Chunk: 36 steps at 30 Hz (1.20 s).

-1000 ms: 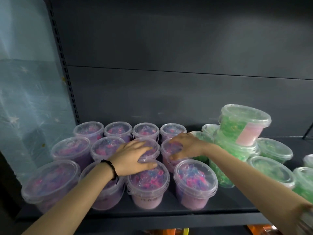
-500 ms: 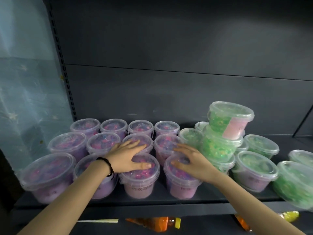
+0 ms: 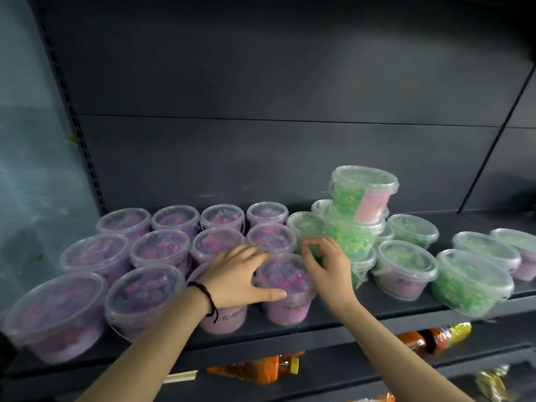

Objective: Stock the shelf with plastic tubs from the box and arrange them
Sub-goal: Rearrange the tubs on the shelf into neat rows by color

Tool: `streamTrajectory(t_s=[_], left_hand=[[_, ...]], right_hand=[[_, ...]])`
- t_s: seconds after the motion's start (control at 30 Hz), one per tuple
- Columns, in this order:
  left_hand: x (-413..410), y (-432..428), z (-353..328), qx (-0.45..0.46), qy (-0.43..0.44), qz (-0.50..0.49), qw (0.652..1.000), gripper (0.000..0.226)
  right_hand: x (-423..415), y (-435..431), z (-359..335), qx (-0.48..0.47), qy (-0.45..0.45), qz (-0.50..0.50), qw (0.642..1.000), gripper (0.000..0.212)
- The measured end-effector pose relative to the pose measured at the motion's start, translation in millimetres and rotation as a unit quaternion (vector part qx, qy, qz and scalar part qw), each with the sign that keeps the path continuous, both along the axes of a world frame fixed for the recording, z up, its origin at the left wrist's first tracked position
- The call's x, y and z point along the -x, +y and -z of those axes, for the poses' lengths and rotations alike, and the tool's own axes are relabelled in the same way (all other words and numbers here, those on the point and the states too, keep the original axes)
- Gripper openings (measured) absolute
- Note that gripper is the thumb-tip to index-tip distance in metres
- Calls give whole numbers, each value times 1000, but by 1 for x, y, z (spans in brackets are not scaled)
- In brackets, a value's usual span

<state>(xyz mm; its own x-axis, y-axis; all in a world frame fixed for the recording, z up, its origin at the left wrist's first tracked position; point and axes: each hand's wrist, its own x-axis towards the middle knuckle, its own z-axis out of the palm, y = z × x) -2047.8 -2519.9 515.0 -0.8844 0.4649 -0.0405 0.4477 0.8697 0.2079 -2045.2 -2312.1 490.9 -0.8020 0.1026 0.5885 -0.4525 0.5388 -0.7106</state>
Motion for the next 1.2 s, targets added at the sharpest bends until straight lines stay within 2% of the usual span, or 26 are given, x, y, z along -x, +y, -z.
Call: streamTrajectory(t_s=[0.1, 0.17, 0.23, 0.33, 0.4, 0.5, 0.57, 0.63, 0.73, 0.8, 0.9, 1.07, 1.2], left_hand=[[-3, 18, 2, -7, 15, 3, 1000, 109], [-5, 34, 1, -23, 35, -5, 999, 104], [-7, 54, 1, -77, 49, -17, 996, 101], [-4, 92, -3, -238, 1, -43, 970, 103], [4, 117, -8, -359, -52, -53, 930, 104], [17, 149, -12, -471, -101, -60, 874, 103], [25, 164, -11, -517, -114, -71, 845, 86], [32, 173, -11, -542, -89, -70, 833, 70], [45, 184, -14, -566, -64, -97, 816, 93], [49, 191, -17, -558, -27, -115, 821, 106], [56, 201, -17, -548, -5, -134, 826, 106], [58, 195, -17, -541, 1, -104, 835, 72], [43, 188, -24, -554, -26, -89, 828, 70]], right_hand=[[-15, 29, 6, 46, 51, 74, 995, 21], [-16, 53, 3, 80, 84, 127, 985, 37], [-10, 76, -6, 125, 68, 140, 980, 58], [11, 106, -21, 115, 9, 71, 991, 93], [26, 119, -27, 99, -33, 4, 994, 109], [45, 126, -26, 75, -83, -82, 990, 123], [54, 126, -22, 59, -97, -104, 988, 125], [62, 126, -17, 60, -92, -96, 989, 121], [67, 126, -14, 57, -75, -96, 991, 118], [69, 126, -14, 51, -71, -107, 991, 121], [73, 133, -14, 43, -84, -144, 985, 127], [68, 164, -15, -4, -184, -213, 960, 129], [59, 178, -21, -21, -218, -247, 944, 125]])
